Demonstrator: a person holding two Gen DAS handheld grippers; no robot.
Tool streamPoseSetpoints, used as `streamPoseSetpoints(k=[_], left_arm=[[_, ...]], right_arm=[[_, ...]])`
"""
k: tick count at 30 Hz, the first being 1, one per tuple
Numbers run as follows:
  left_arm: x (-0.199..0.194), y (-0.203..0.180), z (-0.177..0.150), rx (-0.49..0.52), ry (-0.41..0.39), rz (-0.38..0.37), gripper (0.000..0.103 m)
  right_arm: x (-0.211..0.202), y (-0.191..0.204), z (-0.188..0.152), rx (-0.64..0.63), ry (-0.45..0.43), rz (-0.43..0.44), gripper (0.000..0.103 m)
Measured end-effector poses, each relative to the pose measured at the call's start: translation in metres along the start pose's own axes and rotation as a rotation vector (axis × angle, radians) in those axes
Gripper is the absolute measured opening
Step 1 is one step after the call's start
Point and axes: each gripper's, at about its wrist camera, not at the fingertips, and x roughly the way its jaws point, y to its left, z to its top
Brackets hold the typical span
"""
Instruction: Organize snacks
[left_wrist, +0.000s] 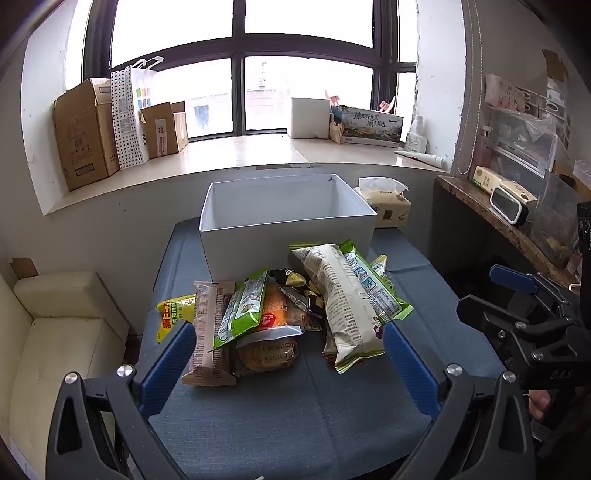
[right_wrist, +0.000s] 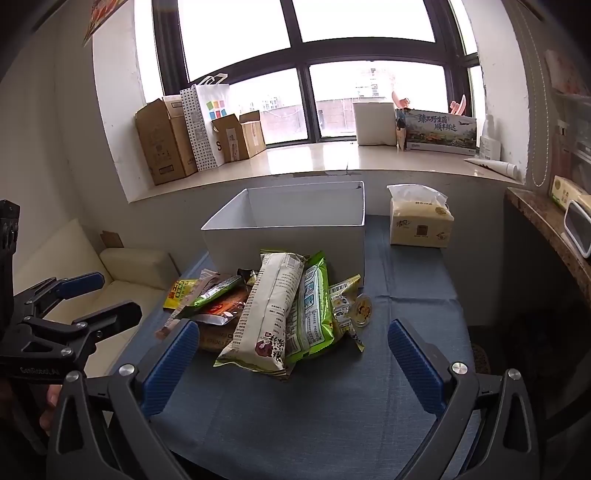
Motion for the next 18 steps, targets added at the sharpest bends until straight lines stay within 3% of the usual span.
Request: streamPoseSetpoints(k=[18], left_arm=[[-0.0008,-0.0045,0.0055,0.01,-0.001,-0.008,0.103]], right_arm=[[-0.0027,-0.0076,-0.0024,0.024,-0.006,0.005,0.103]])
